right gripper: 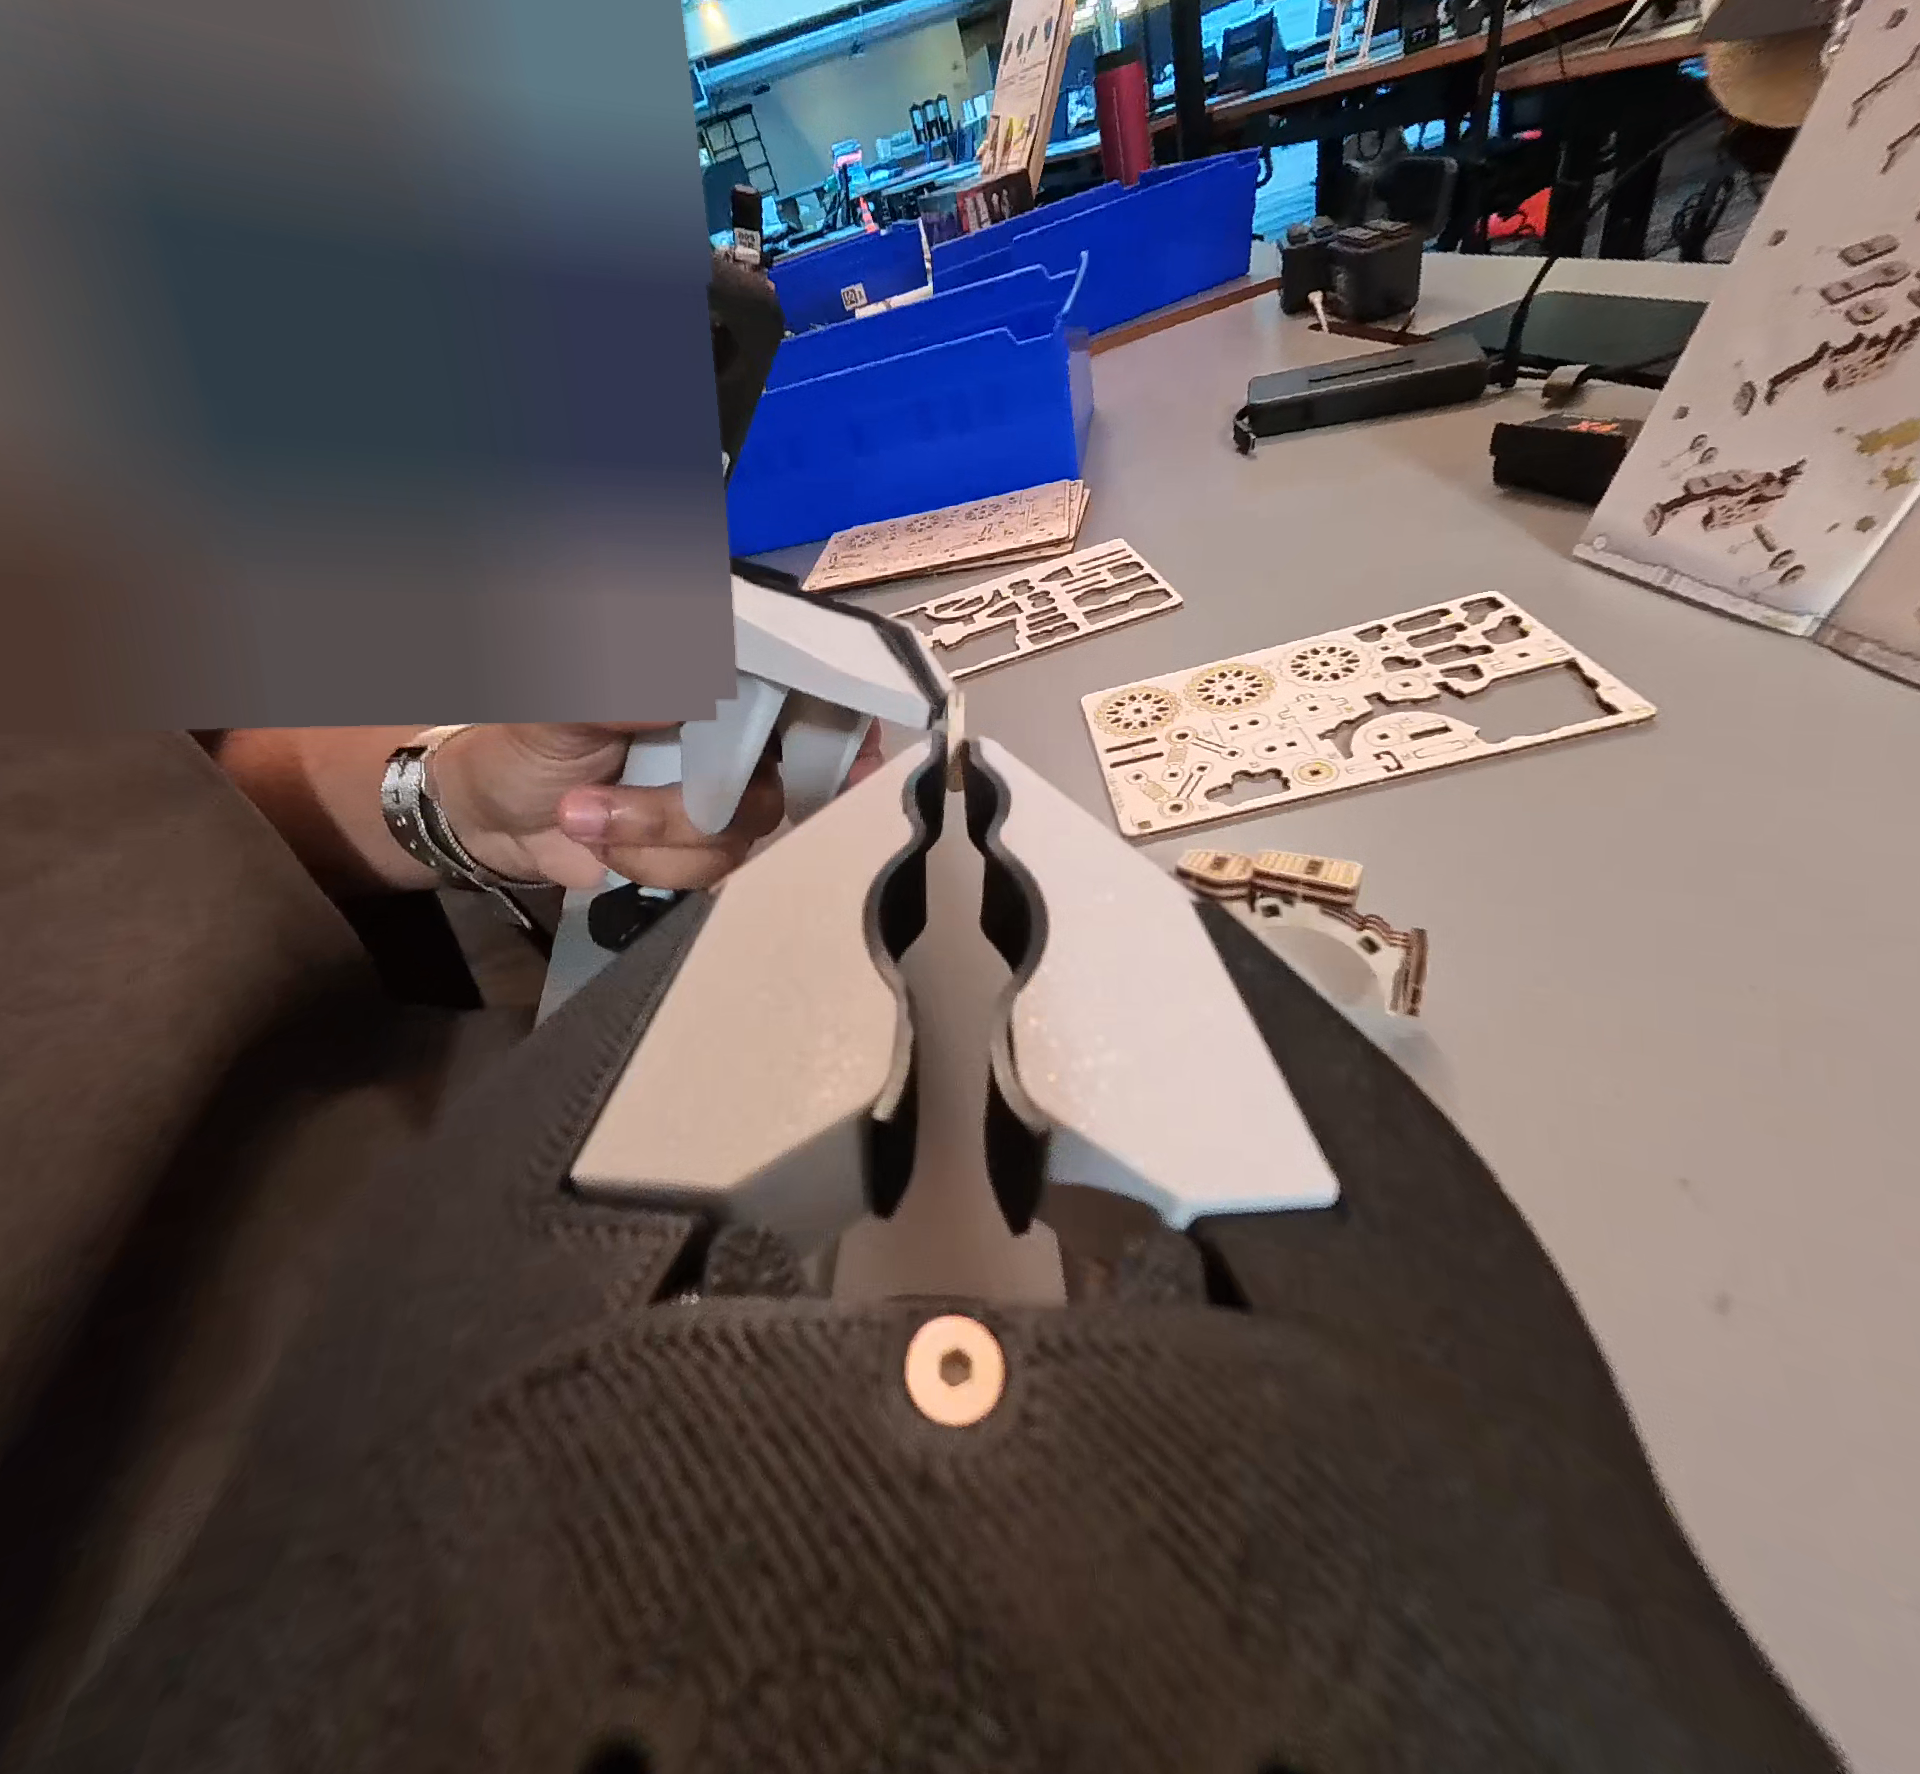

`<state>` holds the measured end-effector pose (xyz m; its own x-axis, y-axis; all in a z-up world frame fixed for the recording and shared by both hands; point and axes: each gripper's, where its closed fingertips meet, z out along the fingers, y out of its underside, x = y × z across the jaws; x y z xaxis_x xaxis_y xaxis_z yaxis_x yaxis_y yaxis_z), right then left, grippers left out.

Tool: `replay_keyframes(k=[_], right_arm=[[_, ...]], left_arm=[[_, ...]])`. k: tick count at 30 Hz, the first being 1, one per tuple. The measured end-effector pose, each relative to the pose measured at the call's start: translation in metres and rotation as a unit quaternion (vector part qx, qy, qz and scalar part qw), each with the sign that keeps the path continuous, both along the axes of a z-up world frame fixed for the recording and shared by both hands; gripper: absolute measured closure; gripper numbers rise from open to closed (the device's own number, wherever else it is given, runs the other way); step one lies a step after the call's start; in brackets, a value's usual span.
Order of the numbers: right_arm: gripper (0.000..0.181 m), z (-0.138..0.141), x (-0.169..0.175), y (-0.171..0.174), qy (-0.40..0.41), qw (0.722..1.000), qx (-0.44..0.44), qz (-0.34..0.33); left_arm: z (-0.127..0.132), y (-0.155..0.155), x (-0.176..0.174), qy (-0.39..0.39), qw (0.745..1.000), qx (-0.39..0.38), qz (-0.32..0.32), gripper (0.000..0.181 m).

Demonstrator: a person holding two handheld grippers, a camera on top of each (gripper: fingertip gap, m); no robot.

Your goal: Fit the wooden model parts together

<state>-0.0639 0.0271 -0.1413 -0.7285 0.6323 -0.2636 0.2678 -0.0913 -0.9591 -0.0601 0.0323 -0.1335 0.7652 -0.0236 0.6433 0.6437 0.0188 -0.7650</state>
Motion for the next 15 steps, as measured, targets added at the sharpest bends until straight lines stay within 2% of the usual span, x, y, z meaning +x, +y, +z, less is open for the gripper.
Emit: replay_keyframes(k=[7, 11, 15], right_arm=[[0.181, -0.007, 0.003, -0.006, 0.011, 0.999, 0.038, 0.007], [0.181, -0.007, 0.000, 0.003, 0.007, 0.999, 0.036, -0.006], [0.181, -0.007, -0.008, 0.025, -0.001, 0.999, 0.032, -0.042]], left_arm=[[-0.001, 0.003, 0.007, -0.001, 1.000, -0.001, -0.022, 0.181], [0.007, -0.009, -0.013, 0.004, 1.000, 0.020, 0.023, 0.180], [0.000, -0.021, -0.036, -0.006, 0.998, 0.001, 0.062, 0.177]])
